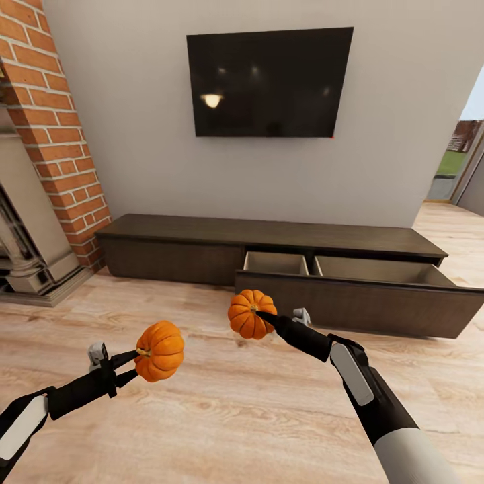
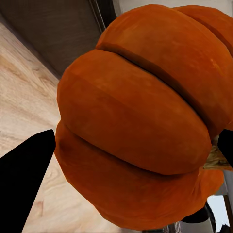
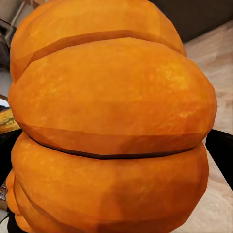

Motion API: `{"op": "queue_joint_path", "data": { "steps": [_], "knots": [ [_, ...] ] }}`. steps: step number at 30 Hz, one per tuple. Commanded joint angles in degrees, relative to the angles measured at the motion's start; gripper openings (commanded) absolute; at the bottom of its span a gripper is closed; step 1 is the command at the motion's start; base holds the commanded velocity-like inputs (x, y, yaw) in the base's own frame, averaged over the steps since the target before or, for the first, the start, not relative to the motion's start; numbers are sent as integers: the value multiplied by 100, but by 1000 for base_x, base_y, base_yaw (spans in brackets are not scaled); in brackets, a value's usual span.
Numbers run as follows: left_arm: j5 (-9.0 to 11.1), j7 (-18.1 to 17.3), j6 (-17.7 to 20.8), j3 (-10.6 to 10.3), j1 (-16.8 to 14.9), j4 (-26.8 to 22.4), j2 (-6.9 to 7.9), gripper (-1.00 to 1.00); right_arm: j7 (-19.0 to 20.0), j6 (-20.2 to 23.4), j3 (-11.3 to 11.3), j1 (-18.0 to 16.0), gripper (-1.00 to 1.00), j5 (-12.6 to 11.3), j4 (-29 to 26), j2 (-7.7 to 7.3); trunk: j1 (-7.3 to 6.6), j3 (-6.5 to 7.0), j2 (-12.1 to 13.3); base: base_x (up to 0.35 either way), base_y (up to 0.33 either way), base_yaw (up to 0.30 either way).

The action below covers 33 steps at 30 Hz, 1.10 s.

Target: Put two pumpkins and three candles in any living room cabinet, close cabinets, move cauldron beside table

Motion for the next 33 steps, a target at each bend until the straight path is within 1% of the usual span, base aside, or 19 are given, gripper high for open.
{"op": "queue_joint_path", "data": {
  "steps": [1, 8, 29, 31, 33],
  "knots": [
    [21, 3, 17, -13, -4, 3, 5, -100, -1, 21, 5, -3, -100, -18, -2, -4, -4, 8, -1, 0, 0, 105],
    [19, 3, 17, -21, -4, 1, 5, -100, -1, 24, 5, -4, -100, -18, -2, -4, -22, 99, 9, 0, 0, 105],
    [20, 3, 17, -30, -4, 2, 5, -100, 45, 15, 4, -4, -100, -20, -12, -7, -483, 284, 850, 0, 0, 105],
    [18, 3, 17, -31, -4, 3, 5, -100, 65, 2, -1, -3, -100, -82, -34, -16, -527, 302, 931, 0, 0, 105],
    [18, 3, 17, -33, -4, 3, 5, -100, 79, -26, 2, -4, -100, -207, -70, -27, -570, 319, 1011, 0, 0, 105]
  ]
}}
